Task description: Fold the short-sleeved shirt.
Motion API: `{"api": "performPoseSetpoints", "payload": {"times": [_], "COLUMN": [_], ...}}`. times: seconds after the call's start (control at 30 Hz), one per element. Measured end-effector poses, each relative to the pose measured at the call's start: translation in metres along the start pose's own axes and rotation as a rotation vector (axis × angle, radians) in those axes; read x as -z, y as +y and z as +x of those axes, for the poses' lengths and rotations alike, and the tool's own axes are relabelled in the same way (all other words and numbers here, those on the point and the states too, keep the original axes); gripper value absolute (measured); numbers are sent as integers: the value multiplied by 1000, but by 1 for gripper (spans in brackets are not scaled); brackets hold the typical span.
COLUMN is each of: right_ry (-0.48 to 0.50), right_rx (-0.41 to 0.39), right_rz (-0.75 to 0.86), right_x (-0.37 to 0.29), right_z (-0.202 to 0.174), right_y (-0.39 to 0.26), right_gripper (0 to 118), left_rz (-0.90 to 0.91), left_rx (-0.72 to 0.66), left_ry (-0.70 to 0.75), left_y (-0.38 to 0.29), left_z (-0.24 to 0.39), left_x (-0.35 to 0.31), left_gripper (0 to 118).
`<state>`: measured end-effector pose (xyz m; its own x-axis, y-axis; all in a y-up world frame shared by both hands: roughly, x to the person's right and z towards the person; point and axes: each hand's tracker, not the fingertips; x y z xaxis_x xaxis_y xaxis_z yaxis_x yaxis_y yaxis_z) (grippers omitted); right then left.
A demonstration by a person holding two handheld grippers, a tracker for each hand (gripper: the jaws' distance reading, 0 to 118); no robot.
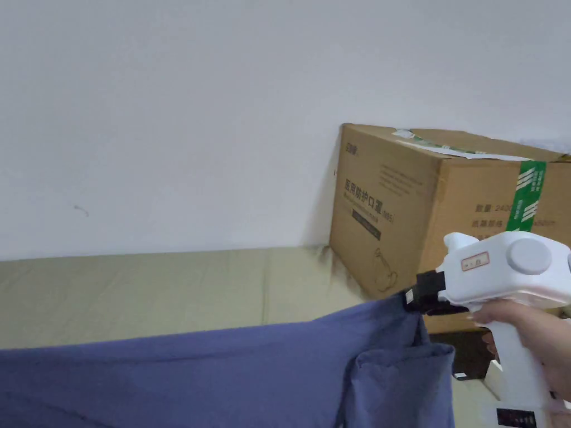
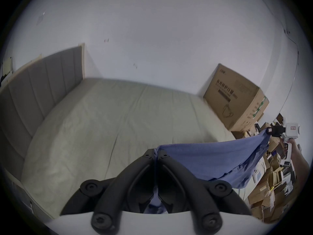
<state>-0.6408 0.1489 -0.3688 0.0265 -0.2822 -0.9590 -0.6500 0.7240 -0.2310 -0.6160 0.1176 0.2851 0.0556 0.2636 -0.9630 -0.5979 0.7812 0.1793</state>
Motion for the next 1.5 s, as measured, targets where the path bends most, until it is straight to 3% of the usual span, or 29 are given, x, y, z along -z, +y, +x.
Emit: {"api": "performPoseSetpoints", "payload": {"times": [0.17, 0.43, 0.67, 0.97, 1.3, 1.5], "right_ry": [-12, -54, -140, -208, -256, -246], "right_rx": [50, 71, -42, -129, -181, -200], "right_rz": [126, 271, 338, 491, 678, 558], "right_x": [-8, 20, 50, 71, 55, 89], "right_z": [-16, -47, -83, -109, -145, -120], "right_y": [44, 132, 215, 275, 295, 251], "right_gripper": [0, 0, 0, 0, 0, 0], "left_rz": [54, 115, 197, 287, 294, 201], "left_rx": [44, 26, -93, -46, -8, 0], "left_ry": [6, 37, 47, 62, 74, 78], "left_y": [63, 153, 220, 281, 269, 218], "left_z": [21, 32, 29, 36, 44, 41], "left_x": [1, 55, 108, 148, 167, 196], "left_gripper": [1, 1, 1, 1, 1, 1]}}
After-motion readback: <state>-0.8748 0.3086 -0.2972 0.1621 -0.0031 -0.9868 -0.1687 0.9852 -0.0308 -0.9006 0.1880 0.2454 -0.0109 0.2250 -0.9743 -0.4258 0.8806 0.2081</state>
